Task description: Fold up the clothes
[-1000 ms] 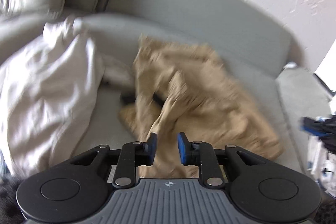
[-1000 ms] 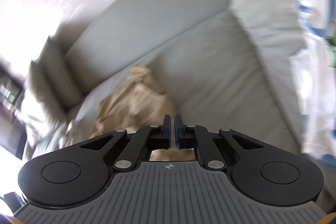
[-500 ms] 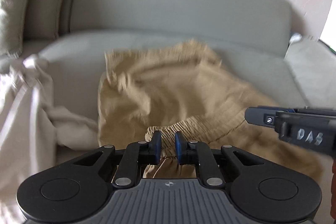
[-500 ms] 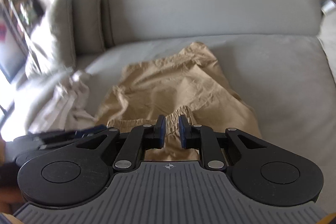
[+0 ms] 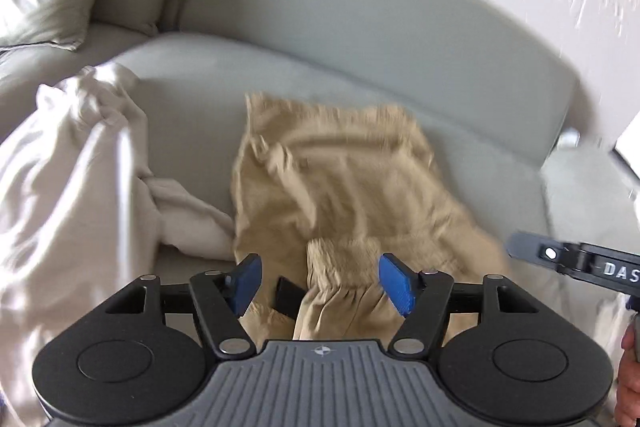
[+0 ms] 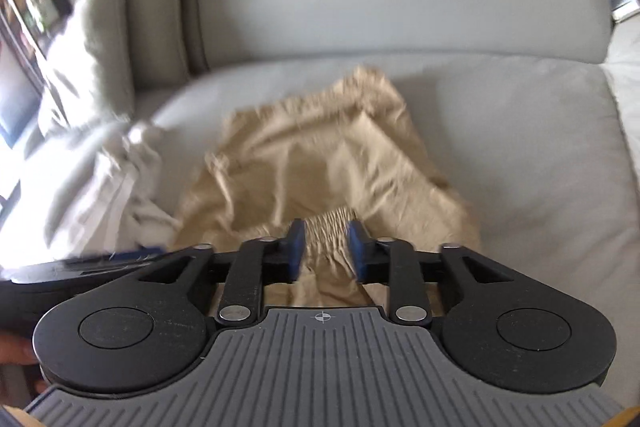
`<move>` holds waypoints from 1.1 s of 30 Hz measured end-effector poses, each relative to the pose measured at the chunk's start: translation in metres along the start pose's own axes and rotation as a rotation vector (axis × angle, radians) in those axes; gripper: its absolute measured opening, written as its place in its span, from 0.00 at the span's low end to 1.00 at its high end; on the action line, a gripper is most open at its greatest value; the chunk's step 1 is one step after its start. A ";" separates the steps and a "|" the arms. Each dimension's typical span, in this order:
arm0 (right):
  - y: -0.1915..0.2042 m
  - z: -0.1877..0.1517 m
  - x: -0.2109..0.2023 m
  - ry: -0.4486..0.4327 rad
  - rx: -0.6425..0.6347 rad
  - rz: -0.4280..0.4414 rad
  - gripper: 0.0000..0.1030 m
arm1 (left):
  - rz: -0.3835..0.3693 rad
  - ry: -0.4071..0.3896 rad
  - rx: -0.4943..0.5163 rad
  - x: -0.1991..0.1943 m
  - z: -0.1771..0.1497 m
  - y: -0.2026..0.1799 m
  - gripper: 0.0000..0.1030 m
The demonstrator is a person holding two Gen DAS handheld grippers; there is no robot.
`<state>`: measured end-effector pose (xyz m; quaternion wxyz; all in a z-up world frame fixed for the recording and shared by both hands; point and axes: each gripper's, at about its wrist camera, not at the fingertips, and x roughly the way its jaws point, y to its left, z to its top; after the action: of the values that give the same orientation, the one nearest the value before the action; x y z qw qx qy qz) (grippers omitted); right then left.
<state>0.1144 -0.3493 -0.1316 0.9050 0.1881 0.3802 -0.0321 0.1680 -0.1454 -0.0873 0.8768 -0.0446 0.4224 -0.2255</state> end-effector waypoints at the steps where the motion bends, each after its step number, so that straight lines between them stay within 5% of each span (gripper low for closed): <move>1: -0.002 0.006 -0.010 0.002 0.017 -0.001 0.45 | 0.011 -0.020 0.001 -0.004 0.006 0.001 0.66; 4: -0.005 0.026 -0.025 0.019 0.049 -0.007 0.56 | 0.053 -0.048 -0.003 -0.005 0.022 0.006 0.77; 8: -0.015 0.047 -0.017 0.035 0.097 -0.015 0.66 | 0.079 0.004 -0.055 0.028 0.042 0.024 0.76; 18: -0.058 0.090 0.082 0.102 0.199 -0.039 0.61 | 0.092 0.069 -0.132 0.128 0.096 0.073 0.72; 29: -0.104 0.120 0.190 0.075 0.267 0.013 0.60 | -0.059 0.104 -0.116 0.195 0.107 0.090 0.75; 33: -0.126 0.119 0.214 0.062 0.365 0.114 0.62 | -0.177 0.076 -0.192 0.204 0.106 0.098 0.79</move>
<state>0.3211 -0.4914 -0.2450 0.8441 0.3714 0.3843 -0.0436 0.3944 -0.1576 -0.1925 0.8286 -0.1567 0.4692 -0.2620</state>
